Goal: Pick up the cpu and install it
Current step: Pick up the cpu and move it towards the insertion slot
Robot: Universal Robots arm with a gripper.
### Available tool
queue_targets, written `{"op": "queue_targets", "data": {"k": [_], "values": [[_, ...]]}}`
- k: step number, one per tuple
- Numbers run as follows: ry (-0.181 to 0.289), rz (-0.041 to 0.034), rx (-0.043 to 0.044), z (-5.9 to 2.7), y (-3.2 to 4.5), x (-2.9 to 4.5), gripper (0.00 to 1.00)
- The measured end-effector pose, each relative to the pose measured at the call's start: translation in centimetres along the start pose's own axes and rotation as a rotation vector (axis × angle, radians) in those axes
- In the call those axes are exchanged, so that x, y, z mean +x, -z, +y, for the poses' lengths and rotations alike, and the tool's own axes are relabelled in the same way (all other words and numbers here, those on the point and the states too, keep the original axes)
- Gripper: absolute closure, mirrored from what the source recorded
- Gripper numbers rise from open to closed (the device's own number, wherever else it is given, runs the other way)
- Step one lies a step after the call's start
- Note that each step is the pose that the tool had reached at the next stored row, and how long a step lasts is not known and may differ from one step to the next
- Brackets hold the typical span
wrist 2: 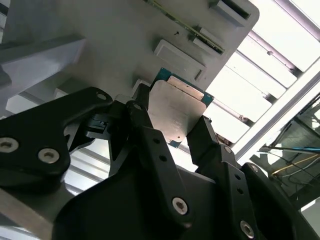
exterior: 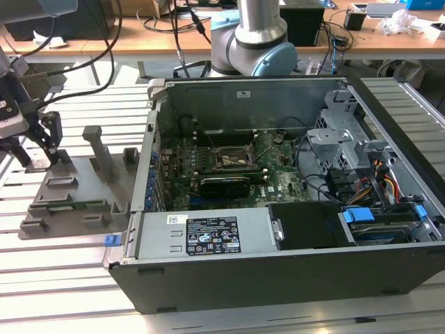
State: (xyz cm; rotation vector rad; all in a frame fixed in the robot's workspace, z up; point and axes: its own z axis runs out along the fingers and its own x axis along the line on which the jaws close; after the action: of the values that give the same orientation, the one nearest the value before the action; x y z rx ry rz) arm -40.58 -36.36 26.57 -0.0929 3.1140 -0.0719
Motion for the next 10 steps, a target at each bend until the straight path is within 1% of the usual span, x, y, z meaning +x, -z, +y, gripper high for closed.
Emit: {"op": "queue_targets", "data": {"k": [4, 5, 6, 7, 10], "values": [[0.000, -0.0001, 0.0000, -0.04, 0.85, -0.02, 0.45], [0.000, -0.0001, 0.0000, -0.06, 1.24, -0.03, 0.45], [0.000, 0.0000, 0.0000, -0.10, 2.16, -0.05, 0.45], [0.000, -0.0001, 0.0000, -0.13, 2.83, -0.07, 0.45], [0.000, 0.0000, 0.0000, -0.17, 3.68, -0.09, 0.45]]}}
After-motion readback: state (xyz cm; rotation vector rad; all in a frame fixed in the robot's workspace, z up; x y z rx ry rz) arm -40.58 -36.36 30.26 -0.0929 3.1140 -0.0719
